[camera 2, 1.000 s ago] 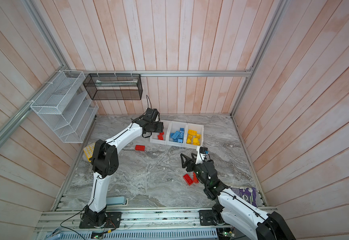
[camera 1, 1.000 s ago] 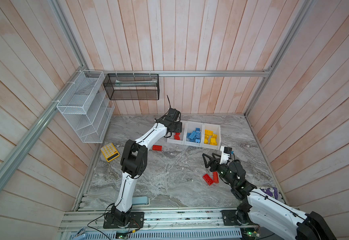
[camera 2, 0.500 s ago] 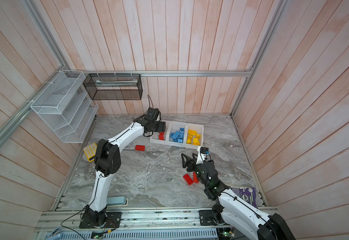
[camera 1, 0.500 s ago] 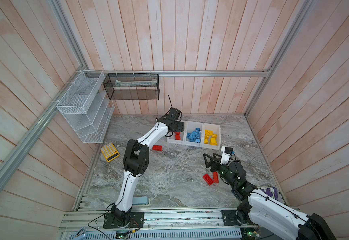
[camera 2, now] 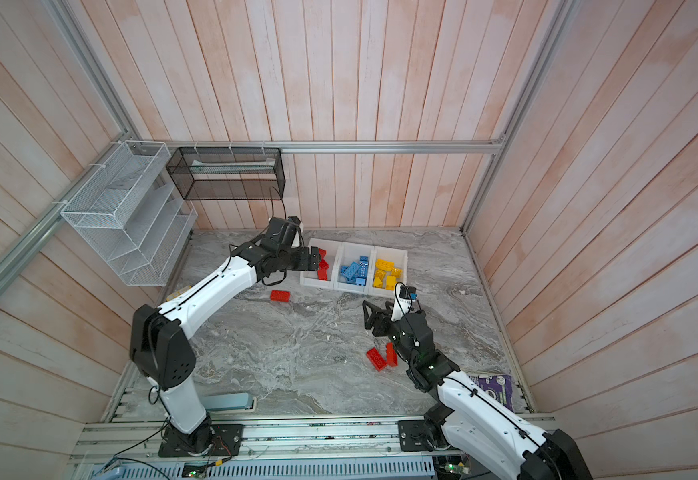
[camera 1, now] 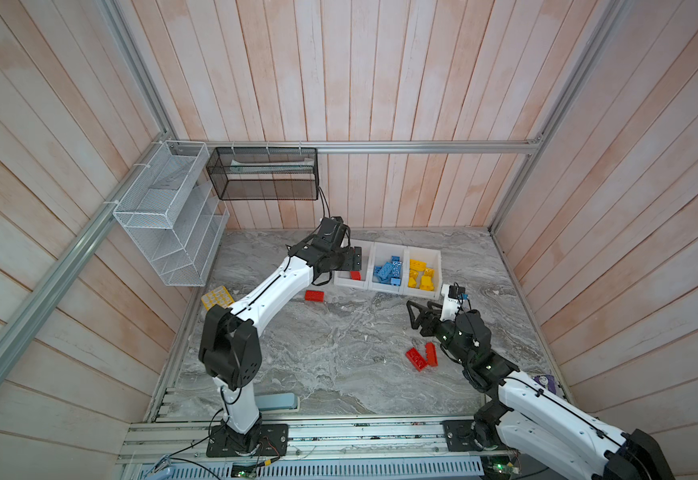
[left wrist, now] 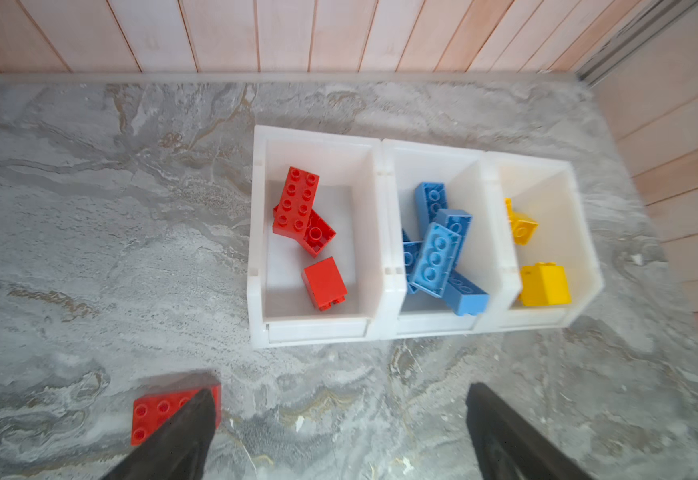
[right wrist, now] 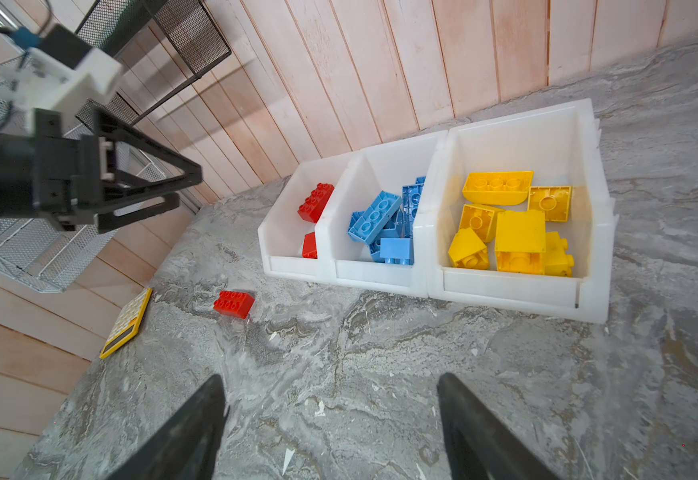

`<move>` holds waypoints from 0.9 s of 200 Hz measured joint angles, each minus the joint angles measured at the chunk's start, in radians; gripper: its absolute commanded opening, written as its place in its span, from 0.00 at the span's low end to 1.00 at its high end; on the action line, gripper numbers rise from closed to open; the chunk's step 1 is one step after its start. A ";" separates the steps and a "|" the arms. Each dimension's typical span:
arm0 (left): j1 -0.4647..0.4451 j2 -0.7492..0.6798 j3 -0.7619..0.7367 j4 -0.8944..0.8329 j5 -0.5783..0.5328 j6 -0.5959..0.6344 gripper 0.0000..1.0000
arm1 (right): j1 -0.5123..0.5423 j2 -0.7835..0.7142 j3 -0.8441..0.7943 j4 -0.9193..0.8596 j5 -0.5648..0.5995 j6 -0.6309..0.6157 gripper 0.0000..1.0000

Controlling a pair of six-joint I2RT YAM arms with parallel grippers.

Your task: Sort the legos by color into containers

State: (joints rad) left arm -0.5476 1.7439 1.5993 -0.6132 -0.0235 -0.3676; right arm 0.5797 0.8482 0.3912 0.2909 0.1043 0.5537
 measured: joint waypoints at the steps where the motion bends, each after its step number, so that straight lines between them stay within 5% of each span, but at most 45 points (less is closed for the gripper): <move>1: -0.001 -0.011 -0.006 -0.001 0.000 0.000 0.96 | 0.000 0.000 0.003 -0.002 0.000 0.000 0.80; 94: -0.056 -0.479 -0.448 -0.098 0.035 -0.084 0.97 | 0.000 0.019 0.288 -0.571 -0.052 0.001 0.79; 180: -0.141 -0.726 -0.692 -0.105 0.039 -0.100 0.97 | 0.000 0.113 0.324 -0.906 0.089 0.075 0.66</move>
State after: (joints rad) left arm -0.6888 1.0176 0.9077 -0.7181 0.0158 -0.4679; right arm 0.5797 0.9611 0.7151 -0.6151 0.1932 0.6285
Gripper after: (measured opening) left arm 0.973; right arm 0.676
